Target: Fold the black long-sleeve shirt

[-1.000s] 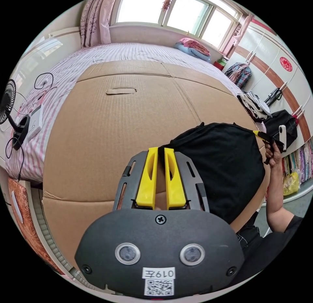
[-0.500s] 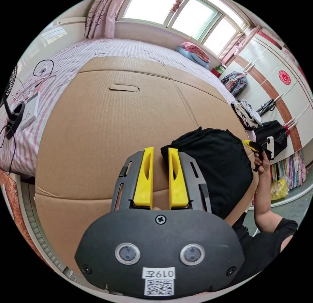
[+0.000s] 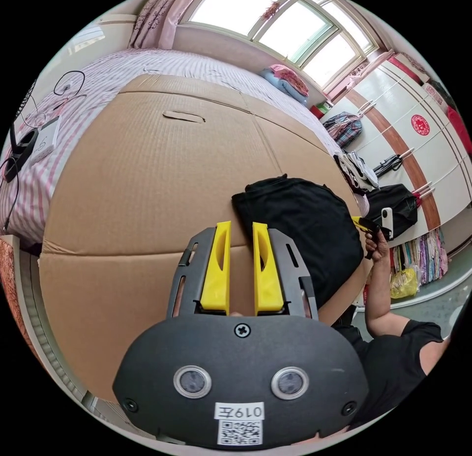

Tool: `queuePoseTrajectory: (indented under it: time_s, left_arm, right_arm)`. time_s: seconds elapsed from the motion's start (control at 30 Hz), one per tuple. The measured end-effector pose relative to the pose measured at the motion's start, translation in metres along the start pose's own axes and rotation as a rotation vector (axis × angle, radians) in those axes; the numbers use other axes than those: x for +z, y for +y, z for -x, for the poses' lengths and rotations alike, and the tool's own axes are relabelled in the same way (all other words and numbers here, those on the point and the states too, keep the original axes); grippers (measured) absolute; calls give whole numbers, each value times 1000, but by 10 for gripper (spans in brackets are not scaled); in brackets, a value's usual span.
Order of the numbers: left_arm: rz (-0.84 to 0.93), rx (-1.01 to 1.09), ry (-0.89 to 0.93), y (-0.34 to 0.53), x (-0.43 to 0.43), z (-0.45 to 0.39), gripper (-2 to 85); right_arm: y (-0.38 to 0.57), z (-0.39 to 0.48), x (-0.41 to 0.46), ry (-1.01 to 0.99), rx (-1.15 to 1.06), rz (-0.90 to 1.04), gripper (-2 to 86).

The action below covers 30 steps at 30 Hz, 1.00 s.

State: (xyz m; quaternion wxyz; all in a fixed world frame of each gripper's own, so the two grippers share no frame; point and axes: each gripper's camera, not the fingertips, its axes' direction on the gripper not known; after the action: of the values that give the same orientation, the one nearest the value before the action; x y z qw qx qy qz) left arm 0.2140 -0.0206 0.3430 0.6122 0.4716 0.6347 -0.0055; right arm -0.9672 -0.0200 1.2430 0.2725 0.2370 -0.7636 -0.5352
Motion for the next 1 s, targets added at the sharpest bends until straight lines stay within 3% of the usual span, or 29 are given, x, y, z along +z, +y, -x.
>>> queuePoseTrajectory:
  time_s: [0.17, 0.27, 0.4, 0.67, 0.83, 1.0]
  left_arm:
    - [8, -17, 104, 4, 8, -2, 23]
    - [21, 15, 34, 5, 11, -9, 15]
    - [4, 9, -58, 10, 5, -10, 11]
    - [-96, 104, 88, 50, -30, -17, 8]
    - [-119, 203, 86, 89, -40, -34, 9]
    - [-119, 164, 128, 113, -38, -39, 9]
  right_arm:
    - [6, 6, -9, 17, -24, -19, 10]
    - [10, 8, -18, 59, -17, -31, 6]
    - [14, 12, -18, 64, -27, -17, 24]
    - [51, 25, -67, -4, -56, -99, 77]
    - [66, 39, -69, -44, -75, -16, 97]
    - [76, 51, -67, -31, -78, 26, 98]
